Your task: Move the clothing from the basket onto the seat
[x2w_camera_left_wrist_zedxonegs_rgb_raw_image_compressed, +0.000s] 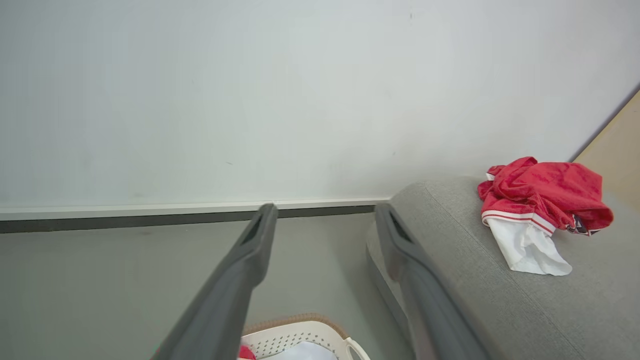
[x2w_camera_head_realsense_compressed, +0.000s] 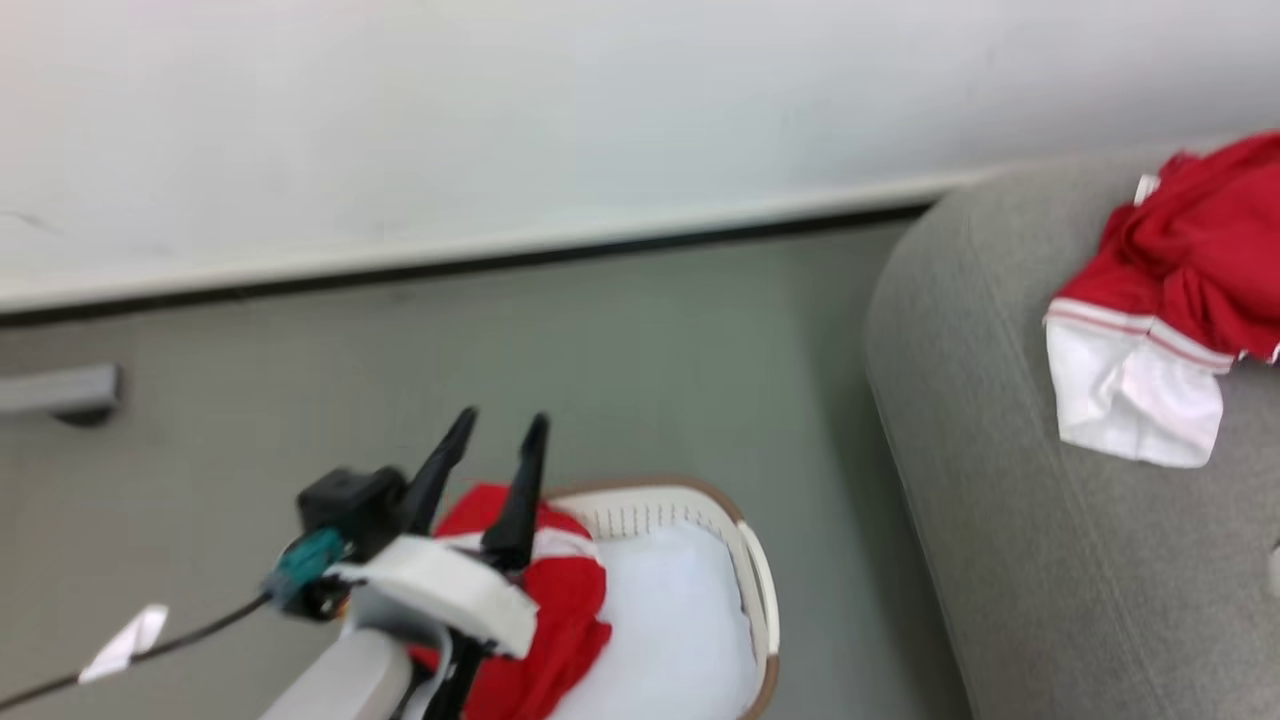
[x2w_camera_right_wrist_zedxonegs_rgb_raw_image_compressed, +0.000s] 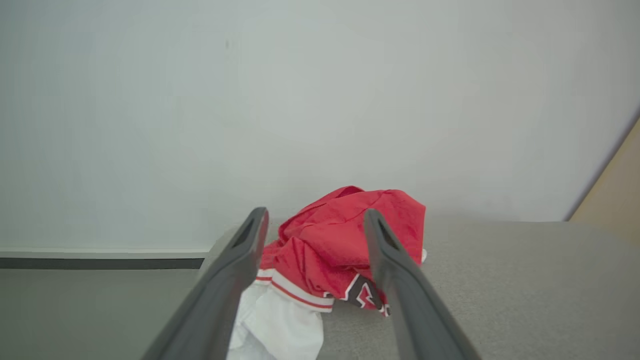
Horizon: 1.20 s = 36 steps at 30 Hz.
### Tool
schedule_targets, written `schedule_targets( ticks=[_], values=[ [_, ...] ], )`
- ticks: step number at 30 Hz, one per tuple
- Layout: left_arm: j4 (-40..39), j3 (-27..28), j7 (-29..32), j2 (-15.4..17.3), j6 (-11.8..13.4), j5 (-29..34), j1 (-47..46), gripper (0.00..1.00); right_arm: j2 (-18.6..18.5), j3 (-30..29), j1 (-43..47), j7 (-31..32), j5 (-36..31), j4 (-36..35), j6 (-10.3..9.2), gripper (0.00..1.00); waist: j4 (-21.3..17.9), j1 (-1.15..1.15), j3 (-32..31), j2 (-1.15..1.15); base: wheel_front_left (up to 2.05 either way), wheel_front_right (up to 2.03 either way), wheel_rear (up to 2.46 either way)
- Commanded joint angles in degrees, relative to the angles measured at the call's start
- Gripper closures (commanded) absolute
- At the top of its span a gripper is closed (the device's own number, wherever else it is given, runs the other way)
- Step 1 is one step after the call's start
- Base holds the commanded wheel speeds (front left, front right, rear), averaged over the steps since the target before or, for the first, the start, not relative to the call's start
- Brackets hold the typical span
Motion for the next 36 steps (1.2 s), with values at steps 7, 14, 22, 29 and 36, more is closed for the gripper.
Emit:
schedule_targets(
  ticks=[7,14,22,29,36],
  values=[
    [-1.3,9.3,-0.1,-0.9,0.4,6.3,11.1,0.0,6.2,3.2,11.4,0.0,-1.2,-6.9,-0.14,0.0,4.4,0.02,-9.8,0.0,0.0,0.0,0.0],
    [-1.6,19.0,-0.1,-4.0,-1.6,12.3,19.4,0.0,11.5,5.8,18.2,0.0,-3.9,-9.9,-0.15,0.0,6.3,0.02,-12.1,0.0,0.0,0.0,0.0],
    [-0.1,26.9,-0.1,-8.6,-6.4,19.0,24.9,0.0,15.4,6.7,23.6,0.0,-5.7,-10.5,-0.15,0.0,6.7,0.02,-13.8,0.0,0.0,0.0,0.0],
    [1.3,31.2,-0.1,-11.9,-10.1,22.9,26.8,0.0,16.9,7.2,25.3,0.0,-6.1,-9.8,-0.15,0.0,6.1,0.02,-14.8,0.0,0.0,0.0,0.0],
    [3.0,33.1,-0.1,-14.0,-13.4,25.2,26.9,0.0,17.3,8.0,25.3,0.0,-5.7,-9.2,-0.15,0.0,6.4,0.02,-15.2,0.0,0.0,0.0,0.0]
  ],
)
